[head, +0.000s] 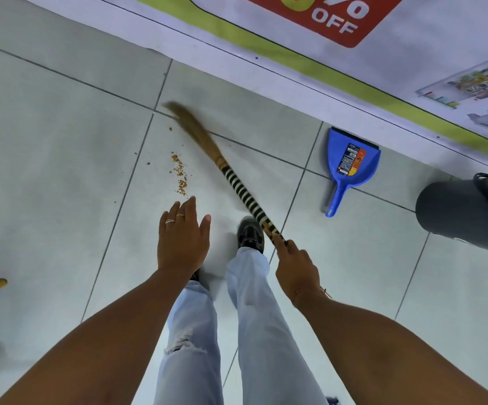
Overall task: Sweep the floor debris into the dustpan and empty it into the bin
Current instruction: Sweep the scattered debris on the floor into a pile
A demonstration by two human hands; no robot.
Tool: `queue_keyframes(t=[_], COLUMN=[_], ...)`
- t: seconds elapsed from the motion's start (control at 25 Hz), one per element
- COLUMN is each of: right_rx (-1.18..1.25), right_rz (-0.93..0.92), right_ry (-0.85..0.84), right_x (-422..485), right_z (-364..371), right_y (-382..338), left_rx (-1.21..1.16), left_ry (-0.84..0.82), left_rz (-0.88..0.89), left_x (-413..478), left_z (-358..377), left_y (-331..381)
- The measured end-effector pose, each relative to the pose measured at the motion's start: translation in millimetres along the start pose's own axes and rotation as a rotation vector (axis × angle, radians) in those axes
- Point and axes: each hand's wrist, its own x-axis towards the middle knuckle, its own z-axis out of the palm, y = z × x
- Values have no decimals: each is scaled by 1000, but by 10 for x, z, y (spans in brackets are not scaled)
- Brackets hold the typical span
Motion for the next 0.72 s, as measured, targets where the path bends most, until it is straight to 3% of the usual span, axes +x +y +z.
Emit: queue_keyframes(t=[0.16,0.36,0.72], right_rx=[40,73,-216], right_rz=[24,114,-6], right_ry=[111,69,23], right_x=[528,1177,1431], right_z=[-419,-917,-1037], right_y=[-340,-838,-954], left_rx=[-5,-9,-33], left_ry=[8,30,24], left_rz=[-27,-14,-77], left_x=[67,235,314], left_z=[-24,-73,-86], left_y=[-81,-136,-231])
